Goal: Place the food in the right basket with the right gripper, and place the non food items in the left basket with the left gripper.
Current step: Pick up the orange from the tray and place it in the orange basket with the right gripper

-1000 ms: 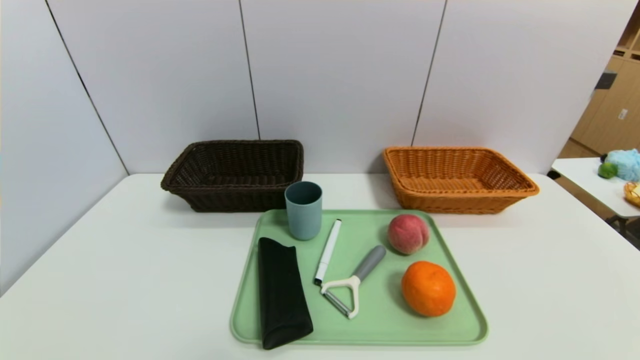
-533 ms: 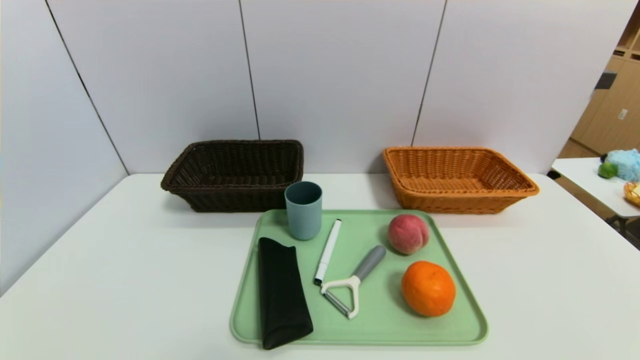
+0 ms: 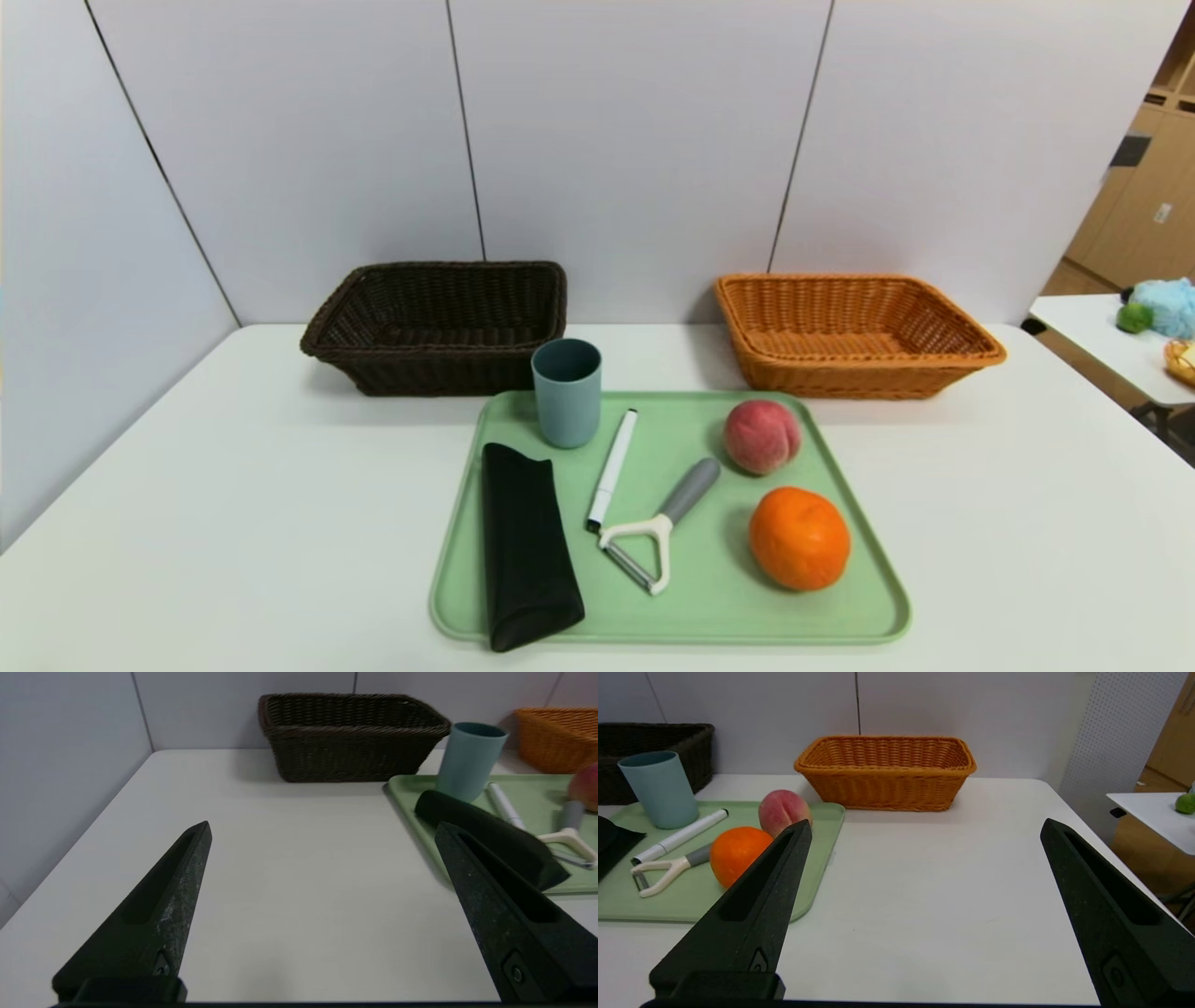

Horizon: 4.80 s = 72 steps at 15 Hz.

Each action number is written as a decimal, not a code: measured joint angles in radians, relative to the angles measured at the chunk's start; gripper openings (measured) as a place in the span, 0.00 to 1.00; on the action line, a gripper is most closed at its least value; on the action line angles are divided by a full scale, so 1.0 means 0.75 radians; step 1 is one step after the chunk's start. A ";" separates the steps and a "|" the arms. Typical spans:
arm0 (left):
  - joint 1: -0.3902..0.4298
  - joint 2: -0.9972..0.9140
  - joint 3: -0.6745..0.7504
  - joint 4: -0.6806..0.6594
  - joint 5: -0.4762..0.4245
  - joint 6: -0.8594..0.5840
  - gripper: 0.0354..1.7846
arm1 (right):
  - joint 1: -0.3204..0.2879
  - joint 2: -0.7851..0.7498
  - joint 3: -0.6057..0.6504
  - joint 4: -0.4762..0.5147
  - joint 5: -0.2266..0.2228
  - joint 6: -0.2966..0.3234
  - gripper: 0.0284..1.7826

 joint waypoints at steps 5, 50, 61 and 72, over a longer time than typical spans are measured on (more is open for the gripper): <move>0.001 0.572 -0.458 -0.167 -0.100 -0.019 0.94 | 0.032 0.525 -0.516 -0.033 0.077 -0.005 0.95; 0.001 1.589 -0.815 -0.572 -0.062 0.086 0.94 | 0.833 2.172 -1.016 0.499 -0.073 0.356 0.95; 0.001 1.564 -0.814 -0.570 -0.062 0.089 0.94 | 0.836 2.157 -0.913 0.288 -0.082 0.352 0.64; 0.001 1.541 -0.718 -0.572 -0.062 0.069 0.94 | 0.362 1.883 -0.734 -1.032 -0.094 0.025 0.64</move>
